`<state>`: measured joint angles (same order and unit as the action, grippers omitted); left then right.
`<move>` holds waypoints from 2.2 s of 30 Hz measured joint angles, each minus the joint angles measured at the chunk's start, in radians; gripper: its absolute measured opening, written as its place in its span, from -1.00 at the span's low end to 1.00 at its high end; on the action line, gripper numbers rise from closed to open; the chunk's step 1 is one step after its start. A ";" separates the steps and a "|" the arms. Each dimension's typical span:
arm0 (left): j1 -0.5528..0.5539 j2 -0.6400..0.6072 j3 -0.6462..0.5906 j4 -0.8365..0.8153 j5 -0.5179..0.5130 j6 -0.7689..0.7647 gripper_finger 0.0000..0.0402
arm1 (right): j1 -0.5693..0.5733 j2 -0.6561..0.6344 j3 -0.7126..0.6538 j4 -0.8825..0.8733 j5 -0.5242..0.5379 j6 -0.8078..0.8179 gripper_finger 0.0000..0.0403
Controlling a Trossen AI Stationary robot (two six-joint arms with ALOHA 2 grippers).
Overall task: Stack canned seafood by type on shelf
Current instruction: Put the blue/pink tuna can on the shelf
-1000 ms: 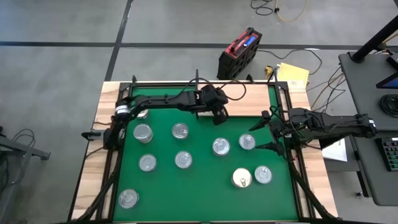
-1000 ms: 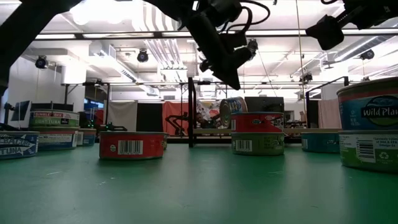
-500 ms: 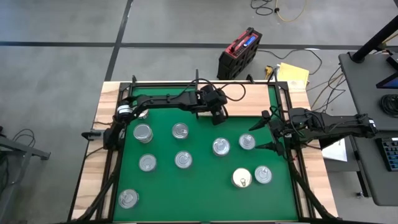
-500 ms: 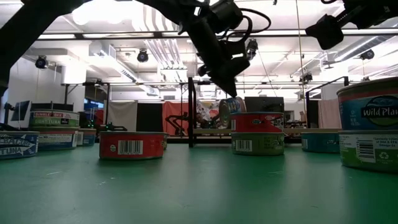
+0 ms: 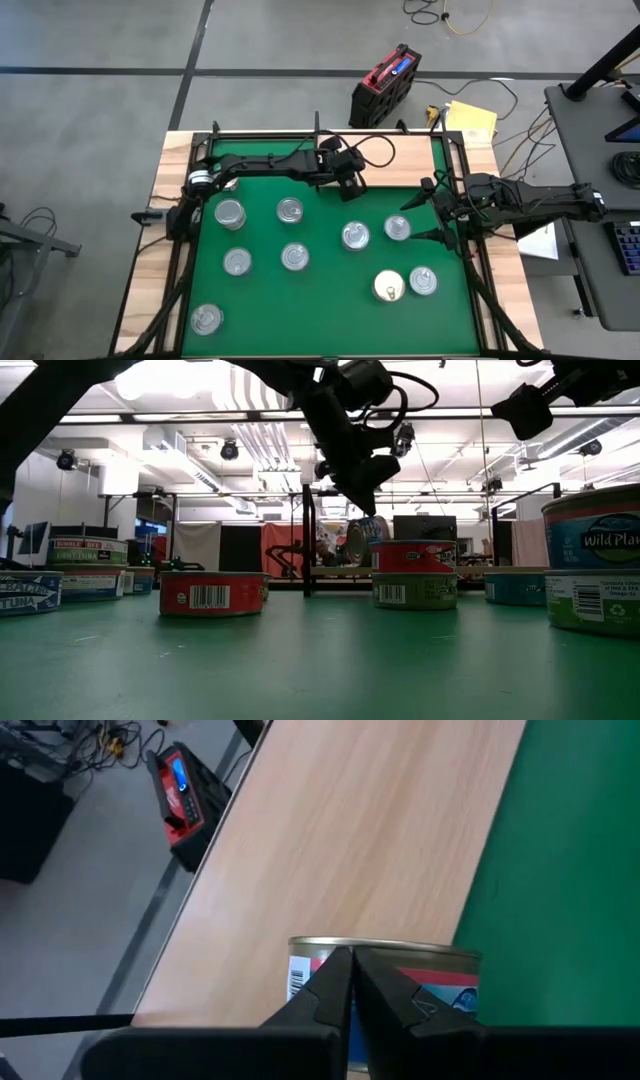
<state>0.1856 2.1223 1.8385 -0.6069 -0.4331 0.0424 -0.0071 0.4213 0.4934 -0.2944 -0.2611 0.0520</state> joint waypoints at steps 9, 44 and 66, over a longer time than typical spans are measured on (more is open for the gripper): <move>0.000 -0.011 0.018 0.011 -0.002 0.030 -1.00 | 0.000 0.000 0.000 -0.001 0.000 0.000 0.87; -0.229 -0.408 -0.433 0.170 0.049 0.077 -1.00 | 0.000 0.288 0.033 0.218 1.209 0.099 0.87; -0.215 -0.415 -0.638 0.430 -0.002 0.178 -1.00 | -0.111 0.615 0.200 0.249 0.737 0.101 -0.45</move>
<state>-0.0294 1.7077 1.2002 -0.1771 -0.4352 0.2199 -0.1181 1.0360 0.6936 -0.0458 0.4759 0.1531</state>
